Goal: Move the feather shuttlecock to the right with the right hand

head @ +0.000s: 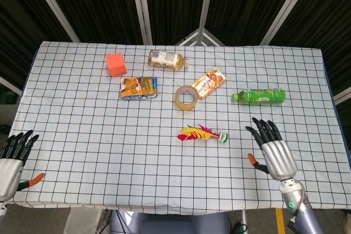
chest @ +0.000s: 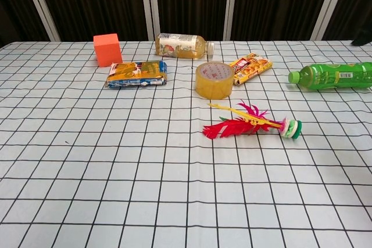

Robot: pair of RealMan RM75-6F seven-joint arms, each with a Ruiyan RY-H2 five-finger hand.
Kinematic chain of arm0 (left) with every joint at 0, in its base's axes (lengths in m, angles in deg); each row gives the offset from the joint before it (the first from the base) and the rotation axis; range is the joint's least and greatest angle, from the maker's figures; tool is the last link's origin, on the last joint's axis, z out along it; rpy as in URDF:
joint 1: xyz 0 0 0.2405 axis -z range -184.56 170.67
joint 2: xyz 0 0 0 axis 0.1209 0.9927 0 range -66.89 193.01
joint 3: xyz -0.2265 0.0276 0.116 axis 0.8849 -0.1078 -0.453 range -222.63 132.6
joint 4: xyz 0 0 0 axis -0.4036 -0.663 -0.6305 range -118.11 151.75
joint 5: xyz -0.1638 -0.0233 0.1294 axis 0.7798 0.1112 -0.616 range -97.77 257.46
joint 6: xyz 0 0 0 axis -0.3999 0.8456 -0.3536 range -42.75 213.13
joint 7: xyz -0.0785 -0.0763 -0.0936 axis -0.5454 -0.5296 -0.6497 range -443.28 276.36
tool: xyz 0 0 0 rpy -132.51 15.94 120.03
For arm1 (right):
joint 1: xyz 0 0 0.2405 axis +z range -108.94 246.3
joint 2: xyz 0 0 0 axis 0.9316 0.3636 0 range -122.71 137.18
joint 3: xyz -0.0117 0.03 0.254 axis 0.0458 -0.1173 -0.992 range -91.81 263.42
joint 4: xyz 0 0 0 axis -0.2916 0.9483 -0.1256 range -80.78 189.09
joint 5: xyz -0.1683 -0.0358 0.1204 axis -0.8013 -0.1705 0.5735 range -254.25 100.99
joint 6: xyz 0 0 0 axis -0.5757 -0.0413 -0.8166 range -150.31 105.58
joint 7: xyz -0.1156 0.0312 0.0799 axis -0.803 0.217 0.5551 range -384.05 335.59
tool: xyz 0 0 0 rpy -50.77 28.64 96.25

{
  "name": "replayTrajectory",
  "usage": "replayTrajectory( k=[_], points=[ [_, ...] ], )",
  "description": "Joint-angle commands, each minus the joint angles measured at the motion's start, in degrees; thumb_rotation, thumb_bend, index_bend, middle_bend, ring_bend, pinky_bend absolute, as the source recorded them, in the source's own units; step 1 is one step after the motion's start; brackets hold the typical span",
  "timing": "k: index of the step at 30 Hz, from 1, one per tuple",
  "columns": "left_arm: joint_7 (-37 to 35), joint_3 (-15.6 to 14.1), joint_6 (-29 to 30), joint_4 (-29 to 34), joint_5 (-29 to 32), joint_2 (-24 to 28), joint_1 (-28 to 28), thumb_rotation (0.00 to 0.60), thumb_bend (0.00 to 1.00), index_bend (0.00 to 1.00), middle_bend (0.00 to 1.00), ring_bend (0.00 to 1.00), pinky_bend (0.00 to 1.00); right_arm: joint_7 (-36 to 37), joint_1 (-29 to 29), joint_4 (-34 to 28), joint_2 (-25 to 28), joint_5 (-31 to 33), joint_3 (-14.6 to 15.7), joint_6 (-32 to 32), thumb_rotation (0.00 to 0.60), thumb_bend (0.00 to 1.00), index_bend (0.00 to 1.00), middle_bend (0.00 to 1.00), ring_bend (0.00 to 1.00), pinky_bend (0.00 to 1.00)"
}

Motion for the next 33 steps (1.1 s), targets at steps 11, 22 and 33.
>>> replayTrajectory(
  k=[11,22,33],
  points=[
    [-1.43,0.12,-1.10,0.66,1.08,0.65,0.31,0.600,0.00,0.00,0.00,0.00,0.00,-12.05,11.37,4.25,-22.88,14.99,-5.47,-8.16,0.600,0.40,0.44,0.16,0.00,0.00],
    [-2.82,0.18,-2.28,1.53,2.11,1.38,0.64,0.600,0.00,0.00,0.00,0.00,0.00,-14.29,17.44,14.81,-35.12,19.05,-10.42,-7.86,0.600,0.40,0.44,0.16,0.00,0.00],
    [-3.73,0.05,-3.31,2.04,2.57,1.96,0.99,0.600,0.00,0.00,0.00,0.00,0.00,-12.48,20.00,22.71,-37.95,20.63,-11.95,-7.65,0.600,0.40,0.46,0.18,0.00,0.00]
  ],
)
